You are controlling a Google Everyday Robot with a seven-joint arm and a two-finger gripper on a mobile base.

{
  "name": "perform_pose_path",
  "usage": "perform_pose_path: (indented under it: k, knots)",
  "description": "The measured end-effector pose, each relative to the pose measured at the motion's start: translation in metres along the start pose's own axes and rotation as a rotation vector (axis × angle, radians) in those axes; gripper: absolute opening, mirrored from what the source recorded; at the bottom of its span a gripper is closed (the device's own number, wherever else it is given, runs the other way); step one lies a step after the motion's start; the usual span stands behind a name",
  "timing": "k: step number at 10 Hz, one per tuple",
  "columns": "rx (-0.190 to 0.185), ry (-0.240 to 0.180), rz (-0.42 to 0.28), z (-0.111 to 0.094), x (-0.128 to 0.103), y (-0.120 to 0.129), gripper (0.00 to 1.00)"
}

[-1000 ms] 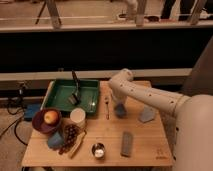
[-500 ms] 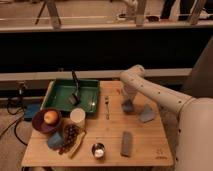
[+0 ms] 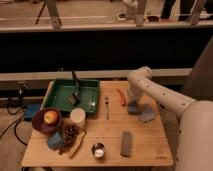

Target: Wipe table surface with sponge

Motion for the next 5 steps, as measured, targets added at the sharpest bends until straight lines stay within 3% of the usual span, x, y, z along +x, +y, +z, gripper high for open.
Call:
perform_pose_path:
  k: [5]
  knots:
    - [0.010,0.007,0.004,-0.004,-0.051,0.021,0.00]
